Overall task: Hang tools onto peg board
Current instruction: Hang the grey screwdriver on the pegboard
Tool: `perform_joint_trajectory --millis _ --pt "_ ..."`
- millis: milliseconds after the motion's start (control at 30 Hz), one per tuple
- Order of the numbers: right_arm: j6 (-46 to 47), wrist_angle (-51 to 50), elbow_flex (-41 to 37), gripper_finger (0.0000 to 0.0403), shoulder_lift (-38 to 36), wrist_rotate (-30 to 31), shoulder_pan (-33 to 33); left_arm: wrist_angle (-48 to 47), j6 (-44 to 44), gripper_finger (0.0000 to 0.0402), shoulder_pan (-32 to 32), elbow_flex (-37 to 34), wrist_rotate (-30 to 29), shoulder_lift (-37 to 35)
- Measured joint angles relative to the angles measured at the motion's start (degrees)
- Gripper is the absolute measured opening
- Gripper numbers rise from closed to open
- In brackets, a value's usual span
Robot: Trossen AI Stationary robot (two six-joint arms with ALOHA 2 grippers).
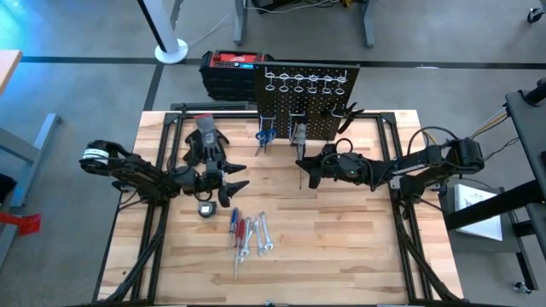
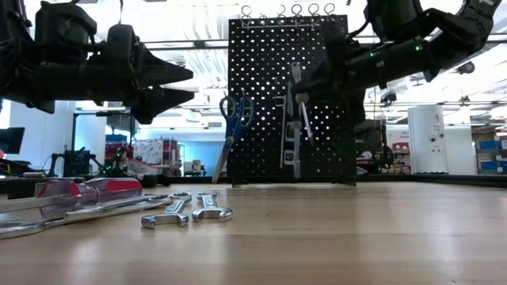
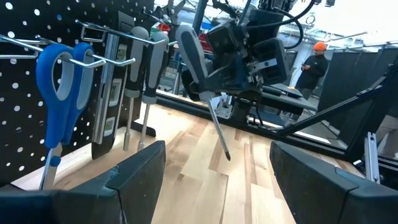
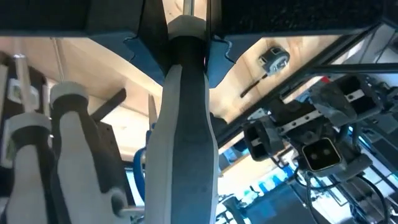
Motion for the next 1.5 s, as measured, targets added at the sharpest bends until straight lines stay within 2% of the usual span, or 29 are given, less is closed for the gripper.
perform_joint_trajectory --millis 533,800,967,1167,1500 --pt "5.3 -1.2 0.1 0.005 1.5 1.2 -2.0 0.0 0.0 0.0278 0.0 0.0 0.0 0.0" --pt "11.8 -3.8 -0.3 0.0183 1.4 3.1 -2.2 -1.0 -0.7 0.0278 0.0 -0.1 0.0 0.0" --pt "13.9 -3.9 -0.7 0.0206 1.3 5.2 -2.2 -1.2 -1.4 0.0278 0.0 -0.1 0.0 0.0" --pt "14.8 -3.5 -0.7 0.0178 0.4 6.9 -2.2 -1.4 -1.5 0.0278 0.0 -0.1 -0.3 0.0" --pt "14.5 -1.8 -0.7 0.0054 -3.5 8.6 -2.1 -1.4 -1.5 0.0278 0.0 -0.1 -1.3 0.0"
